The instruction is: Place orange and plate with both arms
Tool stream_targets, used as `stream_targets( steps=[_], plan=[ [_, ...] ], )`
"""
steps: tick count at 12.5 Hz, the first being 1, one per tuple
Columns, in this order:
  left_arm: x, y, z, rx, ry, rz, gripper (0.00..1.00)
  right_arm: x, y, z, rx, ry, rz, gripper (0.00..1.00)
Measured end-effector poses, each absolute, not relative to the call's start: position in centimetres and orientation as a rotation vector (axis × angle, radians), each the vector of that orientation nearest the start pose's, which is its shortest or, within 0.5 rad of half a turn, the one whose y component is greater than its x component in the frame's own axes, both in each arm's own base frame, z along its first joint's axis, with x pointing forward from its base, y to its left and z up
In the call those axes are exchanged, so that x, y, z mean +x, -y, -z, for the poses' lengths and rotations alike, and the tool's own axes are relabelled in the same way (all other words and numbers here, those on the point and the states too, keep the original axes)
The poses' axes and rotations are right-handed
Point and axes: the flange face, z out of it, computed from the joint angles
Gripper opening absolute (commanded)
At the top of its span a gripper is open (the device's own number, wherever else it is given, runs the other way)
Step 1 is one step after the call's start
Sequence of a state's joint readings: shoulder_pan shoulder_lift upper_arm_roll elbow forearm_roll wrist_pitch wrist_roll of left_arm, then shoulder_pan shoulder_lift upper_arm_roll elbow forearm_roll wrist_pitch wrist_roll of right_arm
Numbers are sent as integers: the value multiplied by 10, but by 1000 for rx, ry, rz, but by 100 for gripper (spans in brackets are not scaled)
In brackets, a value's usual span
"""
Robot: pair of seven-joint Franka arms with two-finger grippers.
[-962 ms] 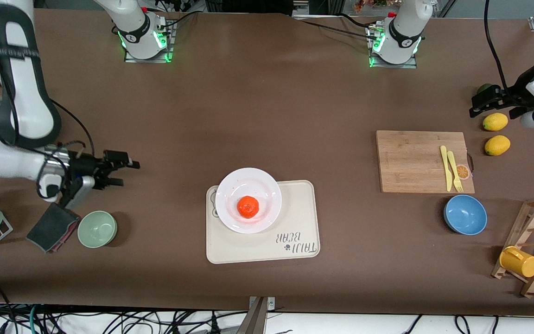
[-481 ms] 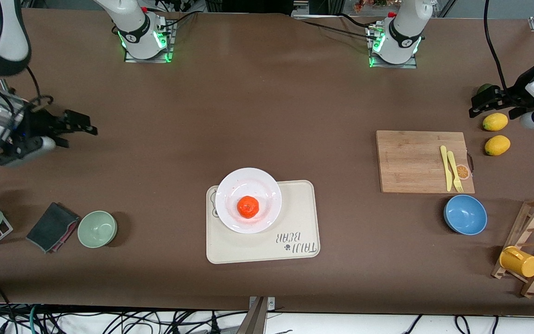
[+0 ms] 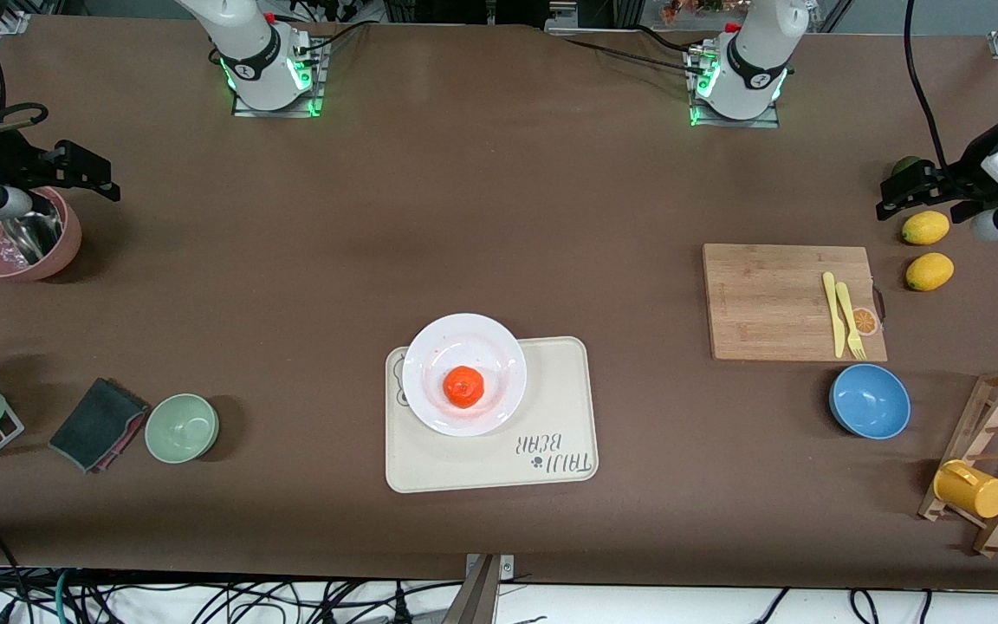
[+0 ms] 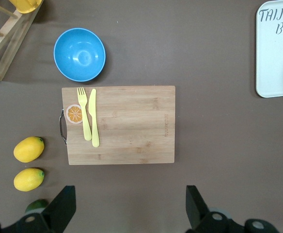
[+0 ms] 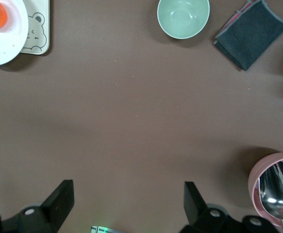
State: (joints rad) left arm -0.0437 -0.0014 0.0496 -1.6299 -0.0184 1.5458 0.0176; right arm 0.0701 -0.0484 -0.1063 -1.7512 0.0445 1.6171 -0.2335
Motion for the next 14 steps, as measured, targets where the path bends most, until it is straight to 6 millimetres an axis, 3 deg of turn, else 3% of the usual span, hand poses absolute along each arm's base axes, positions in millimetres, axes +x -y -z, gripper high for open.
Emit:
stream_targets(
  steps=[7, 14],
  plan=[
    [549, 0, -595, -3158, -22, -132, 100, 557, 16, -546, -3108, 277, -111, 100],
    [549, 3, -595, -3158, -46, -134, 100, 557, 17, -553, -3131, 283, -95, 100]
  ],
)
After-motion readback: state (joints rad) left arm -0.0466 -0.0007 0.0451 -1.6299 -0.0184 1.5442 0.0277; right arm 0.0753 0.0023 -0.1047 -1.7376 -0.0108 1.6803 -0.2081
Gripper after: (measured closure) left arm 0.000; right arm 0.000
